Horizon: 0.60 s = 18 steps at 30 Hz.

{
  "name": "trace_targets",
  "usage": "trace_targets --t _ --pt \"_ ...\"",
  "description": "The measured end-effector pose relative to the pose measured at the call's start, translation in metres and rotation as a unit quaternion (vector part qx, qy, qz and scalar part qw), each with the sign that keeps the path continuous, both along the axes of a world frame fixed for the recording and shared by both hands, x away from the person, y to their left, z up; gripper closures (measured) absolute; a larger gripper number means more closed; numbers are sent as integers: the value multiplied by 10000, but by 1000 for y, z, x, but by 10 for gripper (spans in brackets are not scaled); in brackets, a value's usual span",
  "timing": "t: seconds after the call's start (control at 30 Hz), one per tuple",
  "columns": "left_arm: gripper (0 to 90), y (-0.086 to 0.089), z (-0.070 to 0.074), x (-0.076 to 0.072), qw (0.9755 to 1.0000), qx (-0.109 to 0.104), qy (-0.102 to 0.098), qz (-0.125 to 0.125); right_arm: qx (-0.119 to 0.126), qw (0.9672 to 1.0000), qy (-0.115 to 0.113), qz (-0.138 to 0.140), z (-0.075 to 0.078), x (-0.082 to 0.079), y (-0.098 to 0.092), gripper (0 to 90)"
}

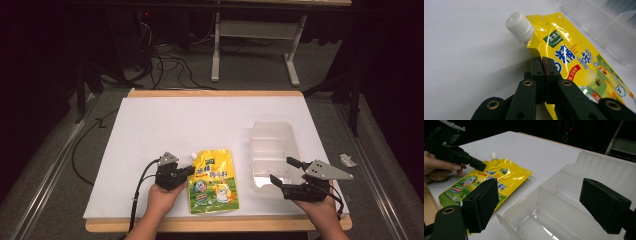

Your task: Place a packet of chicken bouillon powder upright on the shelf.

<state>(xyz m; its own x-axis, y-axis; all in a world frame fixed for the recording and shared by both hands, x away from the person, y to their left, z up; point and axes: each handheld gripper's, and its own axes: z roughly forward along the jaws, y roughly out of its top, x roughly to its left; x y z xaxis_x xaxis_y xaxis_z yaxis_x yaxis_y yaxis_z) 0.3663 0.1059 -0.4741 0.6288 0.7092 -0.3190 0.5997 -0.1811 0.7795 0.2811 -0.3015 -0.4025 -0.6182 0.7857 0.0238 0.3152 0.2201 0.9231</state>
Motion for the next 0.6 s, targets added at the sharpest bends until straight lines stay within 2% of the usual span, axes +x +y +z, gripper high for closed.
trace_targets --t 0.03,0.13,0.33,0.43,0.6 --pt "891 -1 5 -4 9998 -5 -171 52 -7 10000 -1 -3 0 0 0 161" --pt "891 -4 11 -11 9990 -18 -435 114 -11 10000 -4 -11 0 0 -1 162" --pt "891 -8 19 -20 9970 -51 -723 256 -2 10000 -20 -23 1 -1 0 165" --pt "891 -11 23 -26 9947 19 -941 403 23 10000 -10 -34 1 -1 0 166" --pt "892 -15 31 -35 9884 47 -1364 667 15 10000 -55 -21 2 -2 0 167"
